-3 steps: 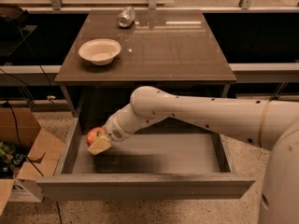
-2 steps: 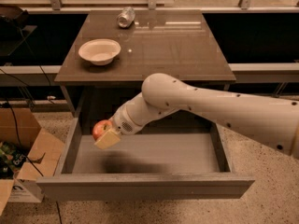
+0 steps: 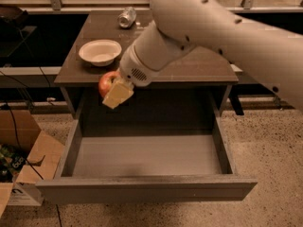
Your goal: Pick apple from top drawer and place on counter
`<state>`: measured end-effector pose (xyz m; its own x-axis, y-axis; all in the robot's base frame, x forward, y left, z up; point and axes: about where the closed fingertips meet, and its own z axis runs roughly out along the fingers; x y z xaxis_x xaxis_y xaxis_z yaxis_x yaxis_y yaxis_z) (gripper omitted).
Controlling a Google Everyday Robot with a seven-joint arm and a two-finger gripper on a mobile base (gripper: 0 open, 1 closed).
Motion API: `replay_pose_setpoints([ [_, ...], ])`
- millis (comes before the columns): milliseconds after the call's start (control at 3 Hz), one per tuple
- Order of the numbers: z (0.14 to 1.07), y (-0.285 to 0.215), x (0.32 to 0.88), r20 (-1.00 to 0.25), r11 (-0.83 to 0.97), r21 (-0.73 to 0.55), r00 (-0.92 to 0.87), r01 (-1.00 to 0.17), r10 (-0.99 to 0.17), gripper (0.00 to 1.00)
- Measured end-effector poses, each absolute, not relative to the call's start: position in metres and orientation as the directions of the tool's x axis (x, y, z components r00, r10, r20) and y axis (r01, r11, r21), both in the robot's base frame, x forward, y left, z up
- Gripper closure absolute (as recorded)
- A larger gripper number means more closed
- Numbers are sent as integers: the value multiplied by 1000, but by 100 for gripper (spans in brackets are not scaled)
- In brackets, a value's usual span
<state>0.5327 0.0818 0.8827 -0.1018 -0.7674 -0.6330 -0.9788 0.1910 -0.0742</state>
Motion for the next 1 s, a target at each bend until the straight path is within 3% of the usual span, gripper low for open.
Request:
replay_pose_setpoints([
  [667,967,57,564,-593,201,-154,-72,-967,-802,100],
  [1000,954,50,573,-591,247,-136,-121,-959,-798,100],
])
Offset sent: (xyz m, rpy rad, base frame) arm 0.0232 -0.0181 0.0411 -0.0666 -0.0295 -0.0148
